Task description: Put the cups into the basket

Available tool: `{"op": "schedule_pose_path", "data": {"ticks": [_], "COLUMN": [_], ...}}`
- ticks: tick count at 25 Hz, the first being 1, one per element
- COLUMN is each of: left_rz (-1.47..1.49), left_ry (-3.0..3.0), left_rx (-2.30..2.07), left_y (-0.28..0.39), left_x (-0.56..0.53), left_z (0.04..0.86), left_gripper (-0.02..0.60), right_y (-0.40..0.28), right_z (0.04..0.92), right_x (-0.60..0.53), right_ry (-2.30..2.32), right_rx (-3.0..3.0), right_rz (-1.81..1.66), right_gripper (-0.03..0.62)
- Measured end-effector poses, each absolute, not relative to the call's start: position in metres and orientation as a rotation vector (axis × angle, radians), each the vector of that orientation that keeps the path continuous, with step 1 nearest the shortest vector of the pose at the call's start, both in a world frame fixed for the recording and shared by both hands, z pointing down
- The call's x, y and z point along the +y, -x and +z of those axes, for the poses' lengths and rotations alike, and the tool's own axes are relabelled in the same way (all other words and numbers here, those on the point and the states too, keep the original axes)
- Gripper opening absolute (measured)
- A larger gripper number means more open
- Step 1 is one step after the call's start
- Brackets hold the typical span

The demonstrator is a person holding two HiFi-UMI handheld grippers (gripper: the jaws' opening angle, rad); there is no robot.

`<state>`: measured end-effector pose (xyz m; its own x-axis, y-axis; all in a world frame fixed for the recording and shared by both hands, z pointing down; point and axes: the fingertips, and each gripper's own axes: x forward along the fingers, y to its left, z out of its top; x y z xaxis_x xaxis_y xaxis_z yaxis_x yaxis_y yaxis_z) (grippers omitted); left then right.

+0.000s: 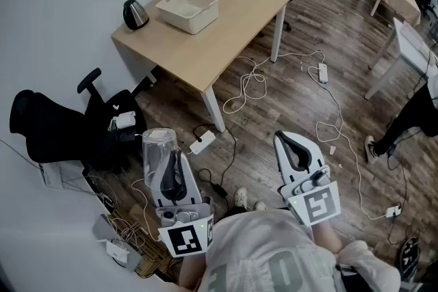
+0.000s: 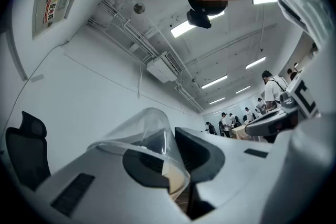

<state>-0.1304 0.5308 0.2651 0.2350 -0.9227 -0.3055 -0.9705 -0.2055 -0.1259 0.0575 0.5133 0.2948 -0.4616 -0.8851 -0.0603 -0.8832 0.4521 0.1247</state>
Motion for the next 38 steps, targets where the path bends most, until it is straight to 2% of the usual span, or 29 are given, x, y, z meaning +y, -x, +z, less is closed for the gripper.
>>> {"op": "schedule_pose_path", "data": {"ticks": [26, 38], "left_rz": [0.200, 0.206], "left_ry": [2.294, 2.327], "left_rx": [1.727, 1.708], "left_y": [0.196, 0.192], "left_x": [0.461, 0.409], "left_z": [0.282, 0.288], "left_gripper": [0.041, 0.041], "right_y": [0.011, 0.013], "right_z": [0.313, 0.312], "right_x": [0.453, 0.408], "right_ry": [-1.607, -1.582], "right_rx": [-2.629, -2.693], "right_rz": [-0.164, -0.131], "right_gripper": [-0.002, -0.002]}}
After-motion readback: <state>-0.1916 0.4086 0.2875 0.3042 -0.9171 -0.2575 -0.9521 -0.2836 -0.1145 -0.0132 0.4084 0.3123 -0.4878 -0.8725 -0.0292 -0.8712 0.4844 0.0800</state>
